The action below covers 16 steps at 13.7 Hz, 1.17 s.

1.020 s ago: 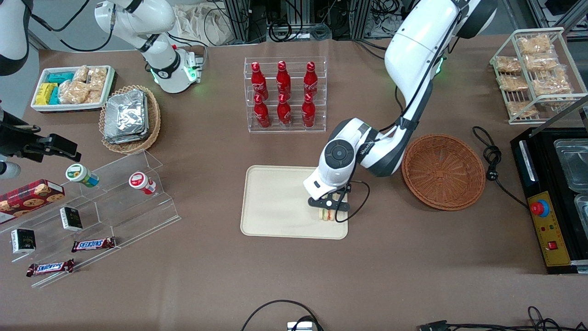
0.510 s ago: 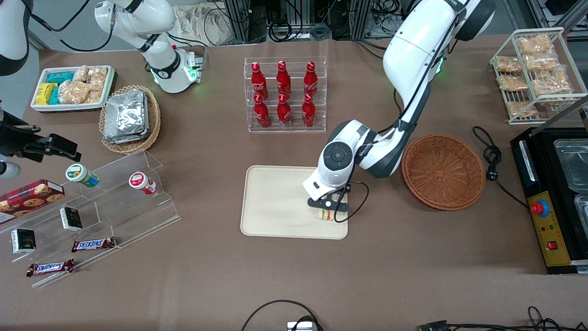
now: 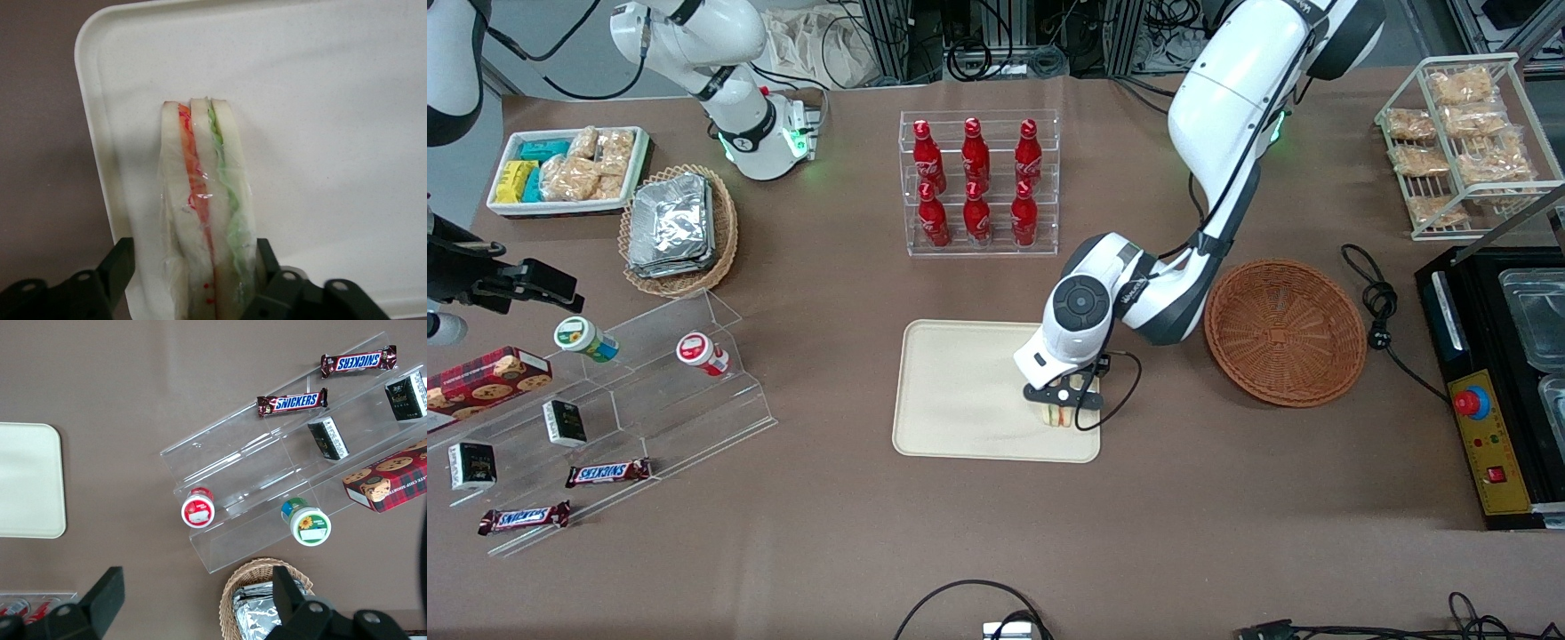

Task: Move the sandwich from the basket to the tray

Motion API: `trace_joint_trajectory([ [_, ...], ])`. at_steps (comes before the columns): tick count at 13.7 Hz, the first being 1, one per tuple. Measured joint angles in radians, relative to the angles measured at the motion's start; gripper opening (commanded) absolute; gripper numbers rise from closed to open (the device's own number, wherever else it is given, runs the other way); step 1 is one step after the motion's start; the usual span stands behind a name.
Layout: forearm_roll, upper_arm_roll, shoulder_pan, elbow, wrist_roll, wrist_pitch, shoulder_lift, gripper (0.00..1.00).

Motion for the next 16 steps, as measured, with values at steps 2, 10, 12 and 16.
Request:
trace_joint_trajectory([
  [2,0.000,0.002,0.000,0.010,-0.025,0.000,0.000,1.00],
  [10,0.000,0.081,0.008,0.158,-0.156,-0.178,-0.057,1.00],
  [12,0.000,0.128,0.017,0.173,-0.157,-0.250,-0.115,1.00],
  [16,0.000,0.236,0.028,0.174,-0.157,-0.338,-0.215,1.00],
])
